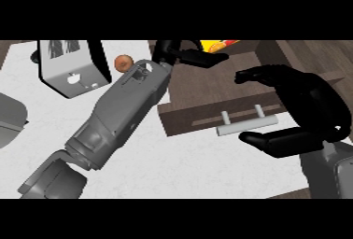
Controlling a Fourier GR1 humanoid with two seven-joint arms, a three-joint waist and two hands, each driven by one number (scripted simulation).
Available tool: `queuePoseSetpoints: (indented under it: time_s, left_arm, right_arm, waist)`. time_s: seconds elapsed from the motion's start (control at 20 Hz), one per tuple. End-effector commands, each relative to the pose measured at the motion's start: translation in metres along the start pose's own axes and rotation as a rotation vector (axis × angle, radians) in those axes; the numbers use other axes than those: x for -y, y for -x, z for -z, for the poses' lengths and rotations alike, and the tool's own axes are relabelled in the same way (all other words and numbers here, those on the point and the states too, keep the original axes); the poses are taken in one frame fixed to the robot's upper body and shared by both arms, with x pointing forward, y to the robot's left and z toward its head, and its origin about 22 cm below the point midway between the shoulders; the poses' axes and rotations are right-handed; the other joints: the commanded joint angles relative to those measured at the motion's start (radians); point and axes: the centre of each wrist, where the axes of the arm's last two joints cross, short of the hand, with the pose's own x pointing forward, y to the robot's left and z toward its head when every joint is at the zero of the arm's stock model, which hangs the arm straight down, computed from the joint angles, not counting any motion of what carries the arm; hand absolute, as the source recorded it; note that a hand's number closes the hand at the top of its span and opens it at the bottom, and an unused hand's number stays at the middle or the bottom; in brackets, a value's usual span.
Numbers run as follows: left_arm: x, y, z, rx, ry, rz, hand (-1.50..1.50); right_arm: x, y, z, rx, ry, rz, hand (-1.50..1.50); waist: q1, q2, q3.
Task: Pick up the cup, place it into the drawer and close the drawer
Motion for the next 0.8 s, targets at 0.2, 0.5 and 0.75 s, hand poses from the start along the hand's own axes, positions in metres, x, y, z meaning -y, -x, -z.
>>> queuePoseSetpoints:
  time_s: [0.2,0.5,0.75]
  left_arm:
    - [0.011,-0.010,0.004,0.094,-0.079,-0.163,-1.50]
    - [0.004,0.007,-0.002,0.087,-0.137,-0.169,-1.50]
    - [0.001,0.014,-0.006,0.092,-0.159,-0.208,-1.50]
  right_arm:
    - [-0.007,0.009,-0.009,-0.211,-0.381,-0.058,1.50]
    - [-0.001,0.013,-0.030,-0.423,-0.417,-0.287,-1.50]
    - [-0.018,0.033,-0.036,-0.490,-0.376,-0.494,-1.50]
  waist:
    - [0.043,-0.008,0.000]
    - [0.114,-0.022,0.000]
    - [0.155,-0.027,0.001]
